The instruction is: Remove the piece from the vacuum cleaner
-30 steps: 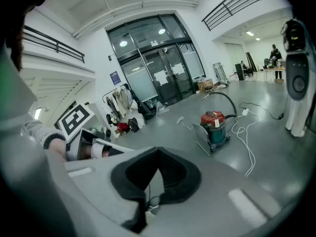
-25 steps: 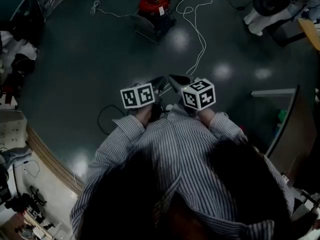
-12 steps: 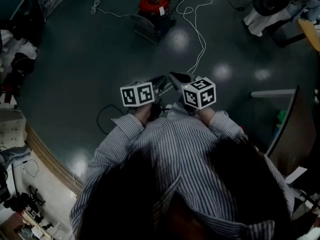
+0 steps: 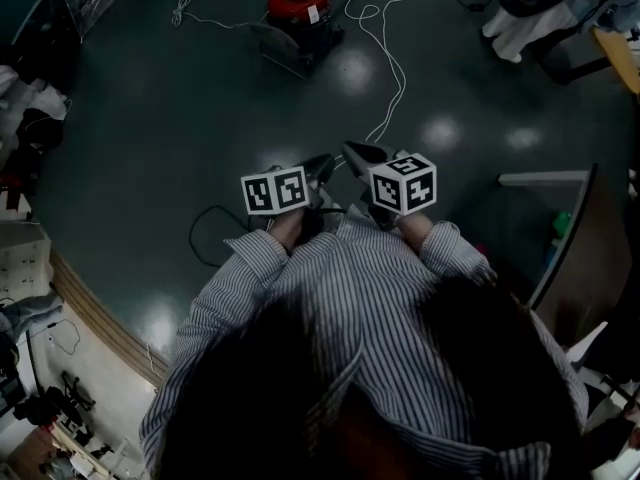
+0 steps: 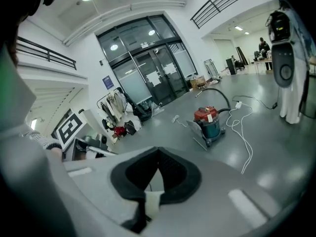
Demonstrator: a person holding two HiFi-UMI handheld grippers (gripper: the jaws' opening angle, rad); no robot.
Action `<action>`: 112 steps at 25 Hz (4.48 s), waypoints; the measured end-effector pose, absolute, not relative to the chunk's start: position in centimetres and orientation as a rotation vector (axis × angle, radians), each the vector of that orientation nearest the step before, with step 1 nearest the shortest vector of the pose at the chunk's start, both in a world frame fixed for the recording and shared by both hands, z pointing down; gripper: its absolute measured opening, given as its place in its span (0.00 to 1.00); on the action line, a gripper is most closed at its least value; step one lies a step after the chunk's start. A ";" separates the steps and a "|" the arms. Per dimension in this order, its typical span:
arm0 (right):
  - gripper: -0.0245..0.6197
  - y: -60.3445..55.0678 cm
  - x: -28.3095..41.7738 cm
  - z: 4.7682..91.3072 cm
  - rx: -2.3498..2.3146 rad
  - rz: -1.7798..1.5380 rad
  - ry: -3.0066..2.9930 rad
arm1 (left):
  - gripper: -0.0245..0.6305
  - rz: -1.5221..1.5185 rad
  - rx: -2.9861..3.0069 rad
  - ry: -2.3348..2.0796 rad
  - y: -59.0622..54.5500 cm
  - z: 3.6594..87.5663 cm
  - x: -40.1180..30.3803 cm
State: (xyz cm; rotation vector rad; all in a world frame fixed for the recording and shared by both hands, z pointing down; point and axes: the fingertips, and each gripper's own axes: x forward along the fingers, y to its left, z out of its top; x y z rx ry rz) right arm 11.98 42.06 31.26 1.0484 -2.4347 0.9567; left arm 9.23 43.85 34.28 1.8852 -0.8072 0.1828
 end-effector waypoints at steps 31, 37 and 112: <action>0.04 2.3 3.3 34.6 1.160 1.100 -2.313 | 0.05 0.336 1.963 -0.736 3.9 36.7 -0.5; 0.04 2.1 3.2 36.8 1.107 1.155 -2.256 | 0.05 0.365 1.879 -0.755 2.9 39.2 -1.0; 0.04 -8.4 4.7 69.6 1.069 1.328 -2.065 | 0.09 0.249 1.319 -1.092 -10.5 77.9 -2.0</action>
